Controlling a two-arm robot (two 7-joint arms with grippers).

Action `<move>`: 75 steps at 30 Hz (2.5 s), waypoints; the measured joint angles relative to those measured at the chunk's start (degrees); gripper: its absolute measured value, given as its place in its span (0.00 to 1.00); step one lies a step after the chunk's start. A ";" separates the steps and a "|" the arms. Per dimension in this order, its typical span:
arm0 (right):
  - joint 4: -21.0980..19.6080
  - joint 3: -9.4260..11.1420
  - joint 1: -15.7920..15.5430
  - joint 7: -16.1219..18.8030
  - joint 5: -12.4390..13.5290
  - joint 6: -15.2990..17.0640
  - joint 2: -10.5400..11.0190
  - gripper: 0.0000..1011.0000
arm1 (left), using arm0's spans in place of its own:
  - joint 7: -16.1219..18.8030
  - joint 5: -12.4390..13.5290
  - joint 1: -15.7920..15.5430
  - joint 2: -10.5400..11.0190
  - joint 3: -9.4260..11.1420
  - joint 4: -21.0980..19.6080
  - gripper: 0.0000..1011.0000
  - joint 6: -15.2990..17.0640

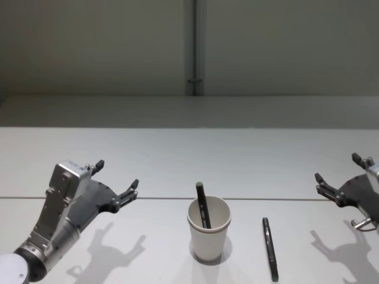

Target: Place the pen into the pen holder.

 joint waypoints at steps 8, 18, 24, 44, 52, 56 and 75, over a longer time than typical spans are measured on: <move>0.00 0.00 0.00 0.00 0.00 0.00 0.00 0.99 | 5.04 1.64 0.64 0.93 -0.28 -0.37 0.99 0.20; 0.00 0.05 -0.01 0.13 -0.04 -0.02 -0.03 0.99 | 6.21 2.03 0.78 1.15 -0.35 -0.44 0.99 0.25; -0.06 0.98 -0.61 1.89 0.02 -0.42 -0.10 0.99 | 6.22 2.03 0.78 1.15 -0.35 -0.44 0.99 0.25; -5.73 4.24 -6.83 4.17 0.35 1.22 0.76 0.99 | 6.22 2.02 0.75 1.13 -0.33 -0.41 0.99 0.24; -7.03 4.75 -7.97 4.79 0.35 3.18 -0.09 0.99 | 6.22 2.01 0.75 1.13 -0.33 -0.40 0.99 0.21; -7.74 5.26 -8.30 4.68 0.92 5.47 -1.40 0.99 | 6.22 2.02 0.75 1.13 -0.33 -0.40 0.99 0.21; -10.55 6.51 -9.87 1.57 0.39 16.59 -6.17 0.99 | 6.22 2.02 0.75 1.12 -0.33 -0.40 0.99 0.21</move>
